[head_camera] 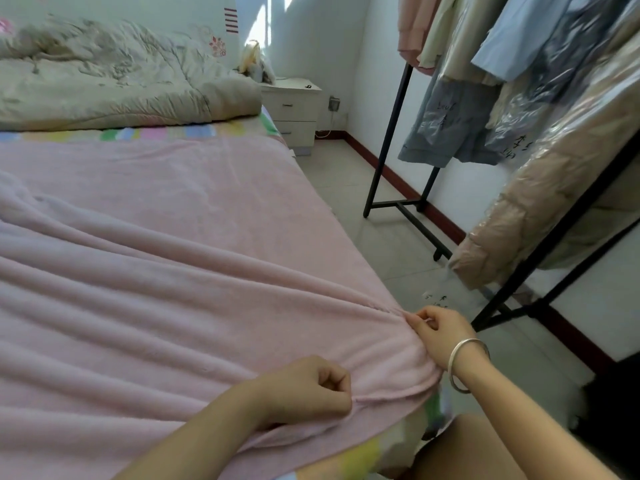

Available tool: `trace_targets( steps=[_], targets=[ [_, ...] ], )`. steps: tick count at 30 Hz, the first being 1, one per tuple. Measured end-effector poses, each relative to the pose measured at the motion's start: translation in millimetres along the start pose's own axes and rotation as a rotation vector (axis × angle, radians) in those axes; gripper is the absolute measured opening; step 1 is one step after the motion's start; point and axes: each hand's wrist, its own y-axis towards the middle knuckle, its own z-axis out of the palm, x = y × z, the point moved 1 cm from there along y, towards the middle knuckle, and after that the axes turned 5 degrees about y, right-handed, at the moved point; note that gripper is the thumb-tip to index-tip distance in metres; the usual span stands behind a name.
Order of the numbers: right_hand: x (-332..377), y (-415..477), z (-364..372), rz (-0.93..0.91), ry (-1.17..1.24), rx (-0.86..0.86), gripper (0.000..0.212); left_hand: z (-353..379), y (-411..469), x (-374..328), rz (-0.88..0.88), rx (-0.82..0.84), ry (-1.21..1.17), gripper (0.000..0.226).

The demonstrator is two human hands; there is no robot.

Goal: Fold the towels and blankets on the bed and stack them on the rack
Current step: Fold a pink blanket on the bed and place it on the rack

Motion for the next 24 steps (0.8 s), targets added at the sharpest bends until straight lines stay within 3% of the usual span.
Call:
trace_targets(
  steps=[5,10,14,16,20,24],
  targets=[
    [-18,-9,-4,0.059,0.045,-0.033,0.033,11,7,-9,0.017,-0.005,0.019,0.008],
    [-15,-17,14,0.073,-0.047,-0.174,0.047,17,0,-7,0.058,-0.061,0.064,0.017],
    [-15,-19,14,0.150,0.019,-0.203,0.055,19,-12,-7,0.003,-0.196,-0.197,0.025],
    [-6,-22,15,0.037,-0.111,-0.280,0.053,8,-28,-1,0.014,-0.341,-0.241,0.025],
    [54,-42,36,-0.424,-0.341,-0.496,0.033,-30,-74,26,0.006,-0.649,-0.232,0.026],
    [134,-87,109,-0.817,-0.189,-0.295,0.013,-66,-142,59,-0.067,-1.019,-0.158,0.025]
  ],
)
